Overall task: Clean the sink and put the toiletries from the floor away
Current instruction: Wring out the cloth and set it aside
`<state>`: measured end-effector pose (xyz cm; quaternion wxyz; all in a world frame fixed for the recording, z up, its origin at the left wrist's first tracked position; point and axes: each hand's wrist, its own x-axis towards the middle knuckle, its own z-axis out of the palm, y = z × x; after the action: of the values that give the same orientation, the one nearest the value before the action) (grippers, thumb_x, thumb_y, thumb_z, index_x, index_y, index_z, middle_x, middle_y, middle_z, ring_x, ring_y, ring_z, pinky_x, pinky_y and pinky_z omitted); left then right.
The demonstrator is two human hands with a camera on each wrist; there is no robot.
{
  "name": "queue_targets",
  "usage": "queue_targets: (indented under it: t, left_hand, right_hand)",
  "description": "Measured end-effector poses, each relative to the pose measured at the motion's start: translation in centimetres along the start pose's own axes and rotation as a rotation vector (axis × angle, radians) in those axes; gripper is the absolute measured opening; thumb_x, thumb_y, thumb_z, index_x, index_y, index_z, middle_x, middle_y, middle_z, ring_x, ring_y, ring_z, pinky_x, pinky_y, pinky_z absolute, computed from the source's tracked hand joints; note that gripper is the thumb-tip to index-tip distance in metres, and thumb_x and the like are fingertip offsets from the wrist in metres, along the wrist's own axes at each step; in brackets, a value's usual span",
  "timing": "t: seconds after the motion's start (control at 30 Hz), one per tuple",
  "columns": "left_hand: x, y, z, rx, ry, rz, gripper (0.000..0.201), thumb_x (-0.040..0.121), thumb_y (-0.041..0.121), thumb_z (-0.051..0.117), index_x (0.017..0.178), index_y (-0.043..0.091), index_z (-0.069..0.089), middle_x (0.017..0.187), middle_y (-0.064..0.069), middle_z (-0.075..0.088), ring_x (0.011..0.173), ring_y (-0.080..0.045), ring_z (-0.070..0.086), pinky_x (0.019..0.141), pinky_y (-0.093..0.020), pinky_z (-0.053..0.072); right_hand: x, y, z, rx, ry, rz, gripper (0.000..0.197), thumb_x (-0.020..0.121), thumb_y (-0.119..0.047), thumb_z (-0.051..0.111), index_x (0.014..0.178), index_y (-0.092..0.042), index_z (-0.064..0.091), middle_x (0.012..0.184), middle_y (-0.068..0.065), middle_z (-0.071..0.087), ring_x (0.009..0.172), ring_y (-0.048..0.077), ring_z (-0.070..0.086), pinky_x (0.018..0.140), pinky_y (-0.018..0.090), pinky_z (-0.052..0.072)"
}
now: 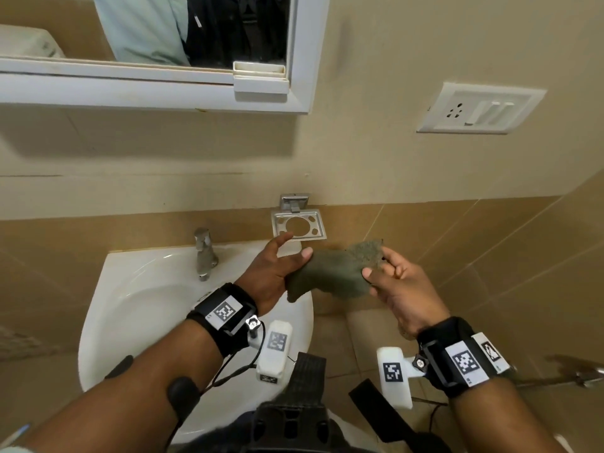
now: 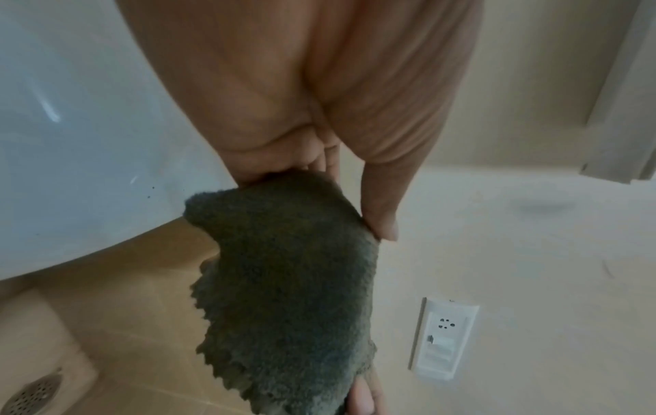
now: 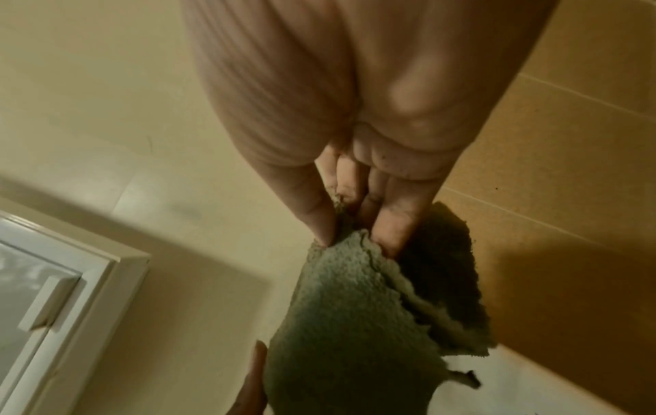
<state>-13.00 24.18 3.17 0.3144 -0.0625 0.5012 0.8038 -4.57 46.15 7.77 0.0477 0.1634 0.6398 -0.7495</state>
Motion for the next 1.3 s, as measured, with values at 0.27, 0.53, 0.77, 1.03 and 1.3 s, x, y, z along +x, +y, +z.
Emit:
queue_targets:
  t: [0.27,0.53,0.77,1.03,1.3]
  left_hand:
    - [-0.6,1.4,-1.5,0.047,0.039,0.103,0.063,0.086,0.008,0.072,0.141,0.030,0.049,0.125,-0.008,0.069,0.121,-0.026,0.062,0.092,-0.044,0.054]
    - [-1.4,3.3,-1.1,0.456,0.216,0.530,0.029,0.081,0.021,0.079,0.107,0.033,0.073,0.108,0.004,0.074,0.108,-0.013,0.067,0.095,-0.037,0.055]
    - [-0.3,5.9,-0.3,0.538,0.317,0.690,0.023,0.088,0.018,0.074,0.111,0.022,0.073,0.106,0.005,0.075,0.103,-0.011,0.070,0.091,-0.034,0.058]
    - [6.4,5.9,-2.6,0.538,0.449,0.451,0.046,0.084,0.018,0.077,0.128,0.025,0.064,0.116,0.005,0.067,0.113,-0.014,0.064,0.093,-0.041,0.058]
    - [8.3,4.4,-5.1,0.731,0.541,0.318,0.046,0.086,0.021,0.075,0.129,0.021,0.061,0.118,0.004,0.070,0.112,-0.018,0.065,0.097,-0.039,0.055]
  right_hand:
    - [2.2,-0.5,0.5,-0.145,0.005,-0.050,0.084,0.090,0.001,0.065,0.157,-0.027,0.021,0.104,0.012,0.077,0.105,0.023,0.072,0.106,0.044,0.048]
    - [5.2,-1.7,1.3,-0.724,0.000,-0.266,0.021,0.088,-0.019,0.073,0.103,-0.033,0.072,0.096,-0.013,0.073,0.091,0.000,0.065,0.084,0.022,0.053]
    - [10.1,-4.1,2.0,-0.465,-0.071,-0.192,0.009,0.094,-0.023,0.066,0.102,-0.023,0.067,0.101,-0.001,0.070,0.099,0.018,0.065,0.082,0.030,0.054]
    - [18.0,-3.0,3.7,-0.364,0.012,-0.083,0.029,0.087,-0.021,0.075,0.114,-0.023,0.067,0.105,0.006,0.072,0.096,0.025,0.071,0.083,0.042,0.061]
    - [20.4,0.3,3.4,-0.688,0.096,-0.226,0.038,0.085,-0.013,0.074,0.119,-0.024,0.060,0.109,-0.004,0.068,0.099,0.016,0.065,0.089,0.032,0.055]
